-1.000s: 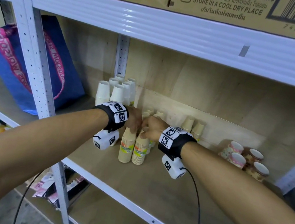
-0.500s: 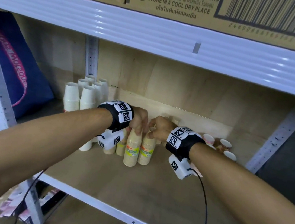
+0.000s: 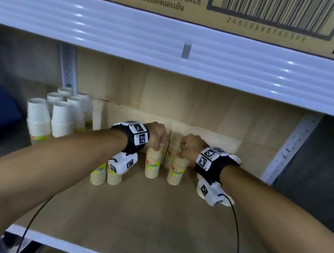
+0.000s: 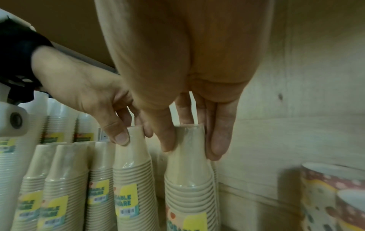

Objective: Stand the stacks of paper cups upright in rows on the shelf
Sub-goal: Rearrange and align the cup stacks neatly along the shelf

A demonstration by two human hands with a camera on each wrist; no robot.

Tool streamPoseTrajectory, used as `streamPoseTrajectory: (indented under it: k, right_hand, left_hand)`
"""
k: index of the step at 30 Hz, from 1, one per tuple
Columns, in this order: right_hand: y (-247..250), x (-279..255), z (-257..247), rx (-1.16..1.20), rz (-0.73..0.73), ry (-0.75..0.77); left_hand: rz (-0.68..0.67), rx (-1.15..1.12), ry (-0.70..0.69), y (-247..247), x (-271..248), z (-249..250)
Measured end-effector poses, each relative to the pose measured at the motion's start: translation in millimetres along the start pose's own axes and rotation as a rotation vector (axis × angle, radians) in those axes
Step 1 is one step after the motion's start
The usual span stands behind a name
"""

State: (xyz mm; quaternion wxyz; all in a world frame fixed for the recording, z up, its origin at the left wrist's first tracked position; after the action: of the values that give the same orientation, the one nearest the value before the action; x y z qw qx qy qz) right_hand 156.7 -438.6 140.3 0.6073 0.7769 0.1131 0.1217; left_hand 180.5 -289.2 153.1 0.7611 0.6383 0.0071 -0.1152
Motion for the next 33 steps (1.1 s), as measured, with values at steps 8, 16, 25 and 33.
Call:
streamPoseTrajectory:
  k: [8, 16, 25, 33]
  right_hand:
    - [-9, 27, 42, -0.055, 0.025, -0.099]
    - [-17, 56, 64, -0.089, 0.048, -0.102]
    - [-24, 73, 80, -0.047, 0.074, -0.097]
    - [-25, 78, 87, 0.004, 0.116, -0.119]
  left_hand:
    - [0.021, -0.003, -0.012, -6, 30, 7]
    - [0.028, -0.03, -0.028, -12, 51, 5]
    - [0.007, -0.052, -0.036, -15, 64, 3]
    - [0.001, -0.084, -0.026, -21, 71, 3]
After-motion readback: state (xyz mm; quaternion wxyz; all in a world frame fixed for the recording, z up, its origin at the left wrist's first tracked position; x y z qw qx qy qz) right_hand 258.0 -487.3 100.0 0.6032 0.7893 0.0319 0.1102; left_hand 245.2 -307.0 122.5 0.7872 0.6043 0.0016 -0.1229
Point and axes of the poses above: each hand's wrist, its own x-axis towards the middle knuckle, its own y-axis out of the back of the hand, z = x × y, the point moved 4 cm from there along x, towards the middle knuckle, and after that the axes turned 15 degrees about y, right-handed, at the moved point
